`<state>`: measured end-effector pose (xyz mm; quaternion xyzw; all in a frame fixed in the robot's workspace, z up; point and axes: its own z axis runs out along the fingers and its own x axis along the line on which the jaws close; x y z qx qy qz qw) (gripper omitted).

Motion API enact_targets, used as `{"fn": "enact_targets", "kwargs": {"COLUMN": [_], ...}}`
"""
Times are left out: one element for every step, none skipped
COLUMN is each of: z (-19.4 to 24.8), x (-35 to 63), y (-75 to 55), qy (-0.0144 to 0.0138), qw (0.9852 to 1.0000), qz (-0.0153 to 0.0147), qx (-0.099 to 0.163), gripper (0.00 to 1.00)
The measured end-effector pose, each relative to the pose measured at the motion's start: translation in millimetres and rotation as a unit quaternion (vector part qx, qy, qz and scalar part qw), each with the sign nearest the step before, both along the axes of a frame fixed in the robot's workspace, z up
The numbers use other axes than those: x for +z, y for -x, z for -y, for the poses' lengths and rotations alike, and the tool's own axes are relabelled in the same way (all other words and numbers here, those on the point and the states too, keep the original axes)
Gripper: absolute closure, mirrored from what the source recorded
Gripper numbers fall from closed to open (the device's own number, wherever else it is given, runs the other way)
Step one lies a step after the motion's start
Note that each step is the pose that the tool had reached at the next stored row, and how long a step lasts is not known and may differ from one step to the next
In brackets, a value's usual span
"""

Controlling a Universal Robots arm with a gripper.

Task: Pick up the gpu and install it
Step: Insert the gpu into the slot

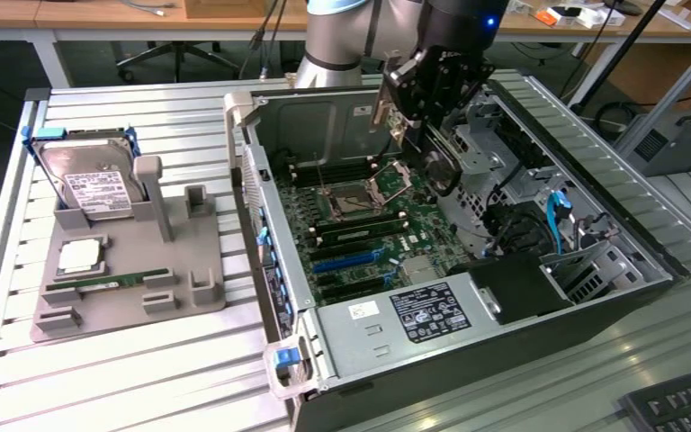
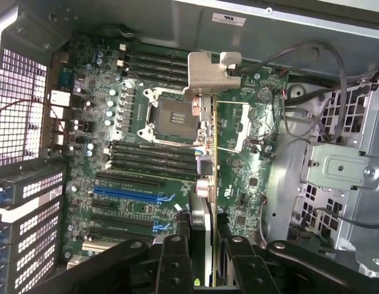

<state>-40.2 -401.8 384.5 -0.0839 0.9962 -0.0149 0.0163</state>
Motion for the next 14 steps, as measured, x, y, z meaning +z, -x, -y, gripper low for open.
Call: {"fn": "enact_targets", "kwargs": {"z": [0.0, 0.0, 0.0, 0.0, 0.0, 0.0, 0.0, 0.0, 0.0, 0.0, 0.0, 0.0, 0.0, 0.0], "x": [0.0, 0.0, 0.0, 0.0, 0.0, 0.0, 0.0, 0.0, 0.0, 0.0, 0.0, 0.0, 0.0, 0.0], "y": [0.0, 0.0, 0.0, 0.0, 0.0, 0.0, 0.0, 0.0, 0.0, 0.0, 0.0, 0.0, 0.0, 0.0], "qy": [0.0000, 0.0000, 0.0000, 0.0000, 0.0000, 0.0000, 0.0000, 0.0000, 0.0000, 0.0000, 0.0000, 0.0000, 0.0000, 0.0000], "qw": [1.0000, 1.0000, 1.0000, 0.9999, 0.9999, 0.9999, 0.9999, 0.9998, 0.9998, 0.9997, 0.9997, 0.9996, 0.9996, 0.9995], "qz": [0.0000, 0.0000, 0.0000, 0.0000, 0.0000, 0.0000, 0.0000, 0.0000, 0.0000, 0.0000, 0.0000, 0.0000, 0.0000, 0.0000], "qx": [0.003, 0.005, 0.009, 0.011, 0.013, 0.015, 0.017, 0.020, 0.022, 0.024, 0.026, 0.027, 0.029, 0.031], "gripper": [0.73, 0.73, 0.73, 0.73, 0.73, 0.73, 0.73, 0.73, 0.73, 0.73, 0.73, 0.73, 0.73, 0.73]}}
